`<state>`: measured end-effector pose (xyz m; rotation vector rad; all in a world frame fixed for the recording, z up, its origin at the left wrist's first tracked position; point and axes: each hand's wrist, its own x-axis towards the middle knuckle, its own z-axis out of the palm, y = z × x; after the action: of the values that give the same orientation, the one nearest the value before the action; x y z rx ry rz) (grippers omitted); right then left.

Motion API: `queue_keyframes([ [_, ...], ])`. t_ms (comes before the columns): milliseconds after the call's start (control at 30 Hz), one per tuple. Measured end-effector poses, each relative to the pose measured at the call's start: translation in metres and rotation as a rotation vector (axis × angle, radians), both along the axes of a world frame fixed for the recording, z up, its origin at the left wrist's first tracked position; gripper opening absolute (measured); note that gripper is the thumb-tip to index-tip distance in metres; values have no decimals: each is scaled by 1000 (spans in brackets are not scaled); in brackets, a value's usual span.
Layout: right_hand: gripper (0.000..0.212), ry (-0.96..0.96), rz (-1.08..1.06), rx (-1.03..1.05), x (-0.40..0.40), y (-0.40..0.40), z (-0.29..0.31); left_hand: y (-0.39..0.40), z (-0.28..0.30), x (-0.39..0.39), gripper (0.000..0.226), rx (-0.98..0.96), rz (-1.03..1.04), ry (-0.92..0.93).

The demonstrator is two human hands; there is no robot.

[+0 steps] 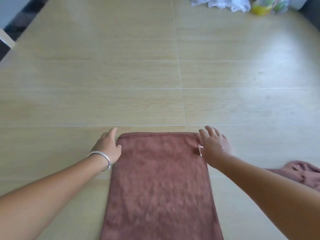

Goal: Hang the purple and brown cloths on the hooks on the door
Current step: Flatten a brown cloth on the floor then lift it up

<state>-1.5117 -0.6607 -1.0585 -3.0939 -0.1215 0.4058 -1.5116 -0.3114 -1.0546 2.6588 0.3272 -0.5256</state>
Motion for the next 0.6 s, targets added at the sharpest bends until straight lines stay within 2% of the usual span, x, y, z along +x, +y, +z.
queue_keyframes([
  [100, 62, -12, 332, 53, -46, 9, -22, -24, -27, -70, 63, 149, -476, -262],
  [133, 60, 12, 432, 74, -68, 12, -25, -31, -34, -100, 64, 146, -610, -284],
  [233, 58, 128, 691, 56, -136, 12, -32, -39, -54, -181, 77, 169, -937, -173],
  [300, 67, 215, 810, -3, -165, 7, -34, -39, -63, -212, 76, 233, -1027, -150],
  [400, 64, 222, 994, -158, -176, 5, -37, -35, -73, -223, 50, 277, -1057, -134],
  [467, 44, 182, 1126, -217, -175, 8, -45, -30, -78, -215, 53, 302, -1080, -83],
  [600, 48, 234, 1089, -200, -173, 7, -49, -18, -70, -183, 78, 295, -1121, -158],
])
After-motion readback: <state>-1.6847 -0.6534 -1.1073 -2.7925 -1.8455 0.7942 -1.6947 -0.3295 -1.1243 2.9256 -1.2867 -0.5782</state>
